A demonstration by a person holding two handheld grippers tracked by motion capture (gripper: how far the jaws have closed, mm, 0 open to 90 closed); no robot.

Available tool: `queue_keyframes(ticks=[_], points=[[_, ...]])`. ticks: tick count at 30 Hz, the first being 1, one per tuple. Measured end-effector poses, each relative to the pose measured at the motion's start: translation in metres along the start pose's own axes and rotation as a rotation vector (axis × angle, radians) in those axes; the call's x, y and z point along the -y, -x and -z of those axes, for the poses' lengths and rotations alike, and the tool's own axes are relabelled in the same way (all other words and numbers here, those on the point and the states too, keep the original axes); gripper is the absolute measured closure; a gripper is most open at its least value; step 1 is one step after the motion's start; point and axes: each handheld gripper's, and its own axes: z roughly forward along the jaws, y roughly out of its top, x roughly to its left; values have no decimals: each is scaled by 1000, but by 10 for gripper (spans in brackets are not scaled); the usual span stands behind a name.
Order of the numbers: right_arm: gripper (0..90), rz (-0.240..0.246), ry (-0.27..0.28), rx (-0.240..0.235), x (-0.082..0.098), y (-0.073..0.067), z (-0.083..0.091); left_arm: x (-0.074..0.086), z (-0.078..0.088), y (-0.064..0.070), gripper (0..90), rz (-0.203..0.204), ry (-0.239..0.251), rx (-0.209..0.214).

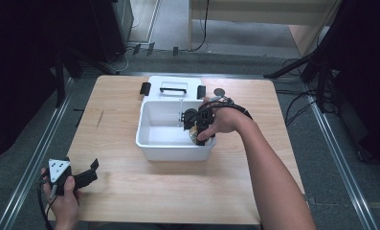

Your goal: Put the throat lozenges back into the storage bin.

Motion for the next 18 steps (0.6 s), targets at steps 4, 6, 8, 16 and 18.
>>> queue_keyframes(ticks=[4,6,8,16,18], points=[[207,-1,-10,-17,-1,1,-1,0,0,0,1,0,-1,1],[207,-7,-19,-22,-1,2,-2,0,0,0,1,0,-1,1],[207,-9,-19,-26,-2,3,-3,0,0,0,1,0,0,0],[205,-17,-44,-42,-3,5,-6,0,0,0,1,1,0,2],[205,-13,-49,-45,-4,6,-7,0,0,0,1,2,0,2]])
